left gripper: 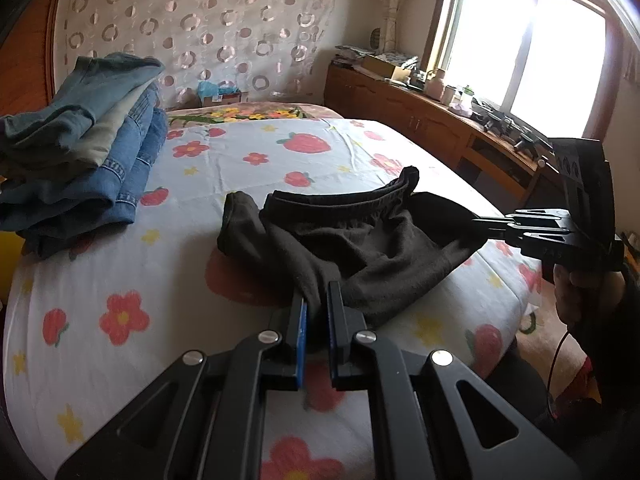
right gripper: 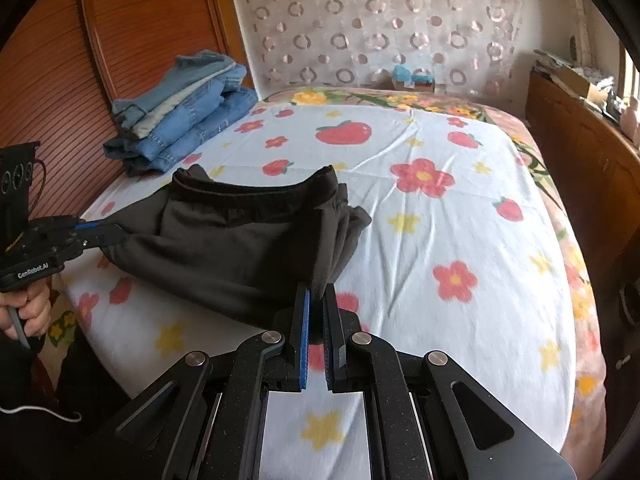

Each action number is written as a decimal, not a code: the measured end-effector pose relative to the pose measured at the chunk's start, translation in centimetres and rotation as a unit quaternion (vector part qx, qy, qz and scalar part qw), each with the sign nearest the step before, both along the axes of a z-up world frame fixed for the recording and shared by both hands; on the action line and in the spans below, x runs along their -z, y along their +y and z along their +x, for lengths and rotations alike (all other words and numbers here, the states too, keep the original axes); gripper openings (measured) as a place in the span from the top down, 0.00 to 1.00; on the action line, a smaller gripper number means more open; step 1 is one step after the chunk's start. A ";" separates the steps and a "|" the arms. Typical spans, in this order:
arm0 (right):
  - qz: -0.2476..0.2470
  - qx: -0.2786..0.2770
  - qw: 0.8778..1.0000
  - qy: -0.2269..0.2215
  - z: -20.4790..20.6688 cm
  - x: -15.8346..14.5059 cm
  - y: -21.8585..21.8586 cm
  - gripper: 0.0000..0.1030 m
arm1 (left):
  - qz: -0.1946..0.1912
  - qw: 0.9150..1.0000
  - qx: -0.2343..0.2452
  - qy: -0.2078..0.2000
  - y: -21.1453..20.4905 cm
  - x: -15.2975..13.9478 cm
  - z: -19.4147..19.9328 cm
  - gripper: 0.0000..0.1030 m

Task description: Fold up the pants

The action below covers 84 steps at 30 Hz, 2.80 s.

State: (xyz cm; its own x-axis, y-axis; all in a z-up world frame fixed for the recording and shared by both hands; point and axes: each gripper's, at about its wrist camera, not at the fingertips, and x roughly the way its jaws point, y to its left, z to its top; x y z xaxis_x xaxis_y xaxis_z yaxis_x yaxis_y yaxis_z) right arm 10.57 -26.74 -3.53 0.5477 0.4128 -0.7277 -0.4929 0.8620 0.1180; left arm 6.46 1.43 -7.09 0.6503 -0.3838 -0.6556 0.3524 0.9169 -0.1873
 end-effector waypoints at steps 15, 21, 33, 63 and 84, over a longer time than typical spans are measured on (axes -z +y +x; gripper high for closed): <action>-0.016 0.018 1.000 0.001 -3.0 0.2 -1.0 0.80 | 0.032 0.999 -0.027 0.006 -0.9 0.4 -1.8 0.76; -0.017 0.024 1.000 -0.011 -1.5 -0.2 -0.5 0.55 | 0.030 0.999 -0.032 0.007 -0.7 0.2 -0.1 0.73; -0.033 0.019 0.999 -0.003 2.6 3.0 2.4 0.41 | 0.038 0.999 -0.023 0.017 -1.9 0.8 4.2 0.73; -0.028 0.017 0.999 -0.038 1.8 3.6 2.2 0.30 | 0.016 1.000 -0.018 0.003 -0.8 -0.1 6.0 0.89; -0.028 0.017 0.999 -0.038 1.8 3.7 2.1 0.30 | 0.035 0.998 -0.035 0.028 -0.6 1.8 4.7 0.78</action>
State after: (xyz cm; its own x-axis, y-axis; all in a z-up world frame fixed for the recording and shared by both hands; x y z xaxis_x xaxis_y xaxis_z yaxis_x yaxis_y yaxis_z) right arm 12.32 -24.62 -7.19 0.6152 0.3529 -0.7050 -0.4686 0.8828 0.0330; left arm 11.20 0.84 -8.89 0.6355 -0.2902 -0.7155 0.2770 0.9507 -0.1395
